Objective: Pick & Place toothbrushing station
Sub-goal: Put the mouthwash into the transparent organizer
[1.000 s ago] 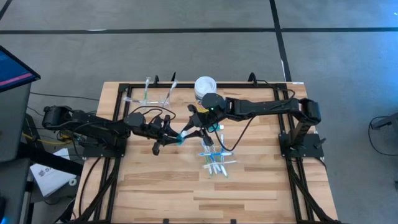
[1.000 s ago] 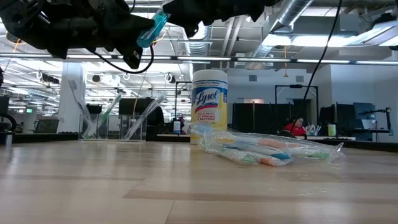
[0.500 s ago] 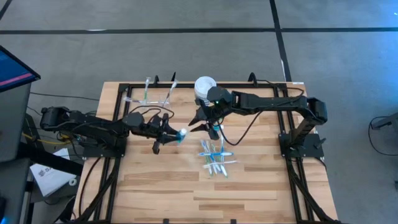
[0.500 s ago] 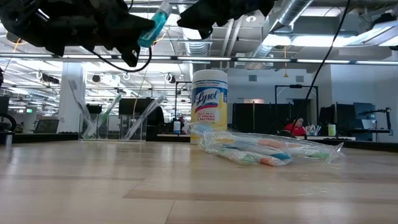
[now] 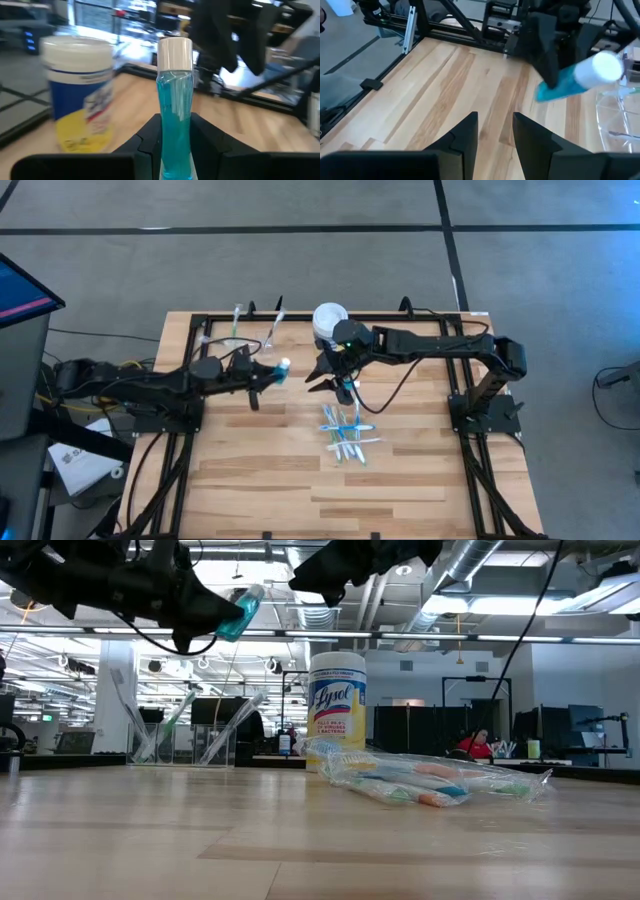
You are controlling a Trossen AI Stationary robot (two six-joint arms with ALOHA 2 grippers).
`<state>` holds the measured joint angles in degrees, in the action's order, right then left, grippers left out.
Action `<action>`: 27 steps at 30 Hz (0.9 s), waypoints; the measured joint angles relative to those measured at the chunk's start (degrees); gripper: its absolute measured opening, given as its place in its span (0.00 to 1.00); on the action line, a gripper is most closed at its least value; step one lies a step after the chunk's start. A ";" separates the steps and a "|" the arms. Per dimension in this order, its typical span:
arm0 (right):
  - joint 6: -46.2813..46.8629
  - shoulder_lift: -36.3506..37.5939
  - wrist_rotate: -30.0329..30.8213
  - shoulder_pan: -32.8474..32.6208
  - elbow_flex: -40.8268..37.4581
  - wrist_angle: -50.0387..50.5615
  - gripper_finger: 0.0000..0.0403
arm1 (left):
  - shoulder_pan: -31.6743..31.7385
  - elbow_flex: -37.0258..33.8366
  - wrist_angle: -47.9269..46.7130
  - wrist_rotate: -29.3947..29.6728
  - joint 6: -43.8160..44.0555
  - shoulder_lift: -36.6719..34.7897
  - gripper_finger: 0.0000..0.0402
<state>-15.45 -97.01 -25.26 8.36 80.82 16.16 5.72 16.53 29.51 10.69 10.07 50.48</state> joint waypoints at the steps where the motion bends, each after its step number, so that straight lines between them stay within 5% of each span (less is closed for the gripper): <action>1: 0.00 0.00 -0.01 0.00 0.00 0.08 0.28 | 0.00 -0.68 0.15 1.33 -0.02 -0.80 0.17; 10: -0.04 -0.02 -0.15 -0.04 0.00 0.09 0.28 | 0.04 -8.57 0.55 20.87 2.49 -9.09 0.17; 27: -0.47 -0.74 -0.15 -0.05 -0.04 -0.72 0.28 | 0.04 -14.73 1.68 43.23 4.39 -9.46 0.17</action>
<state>-15.92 -97.75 -25.41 8.31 80.77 15.45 5.76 1.80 31.19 53.91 14.46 41.01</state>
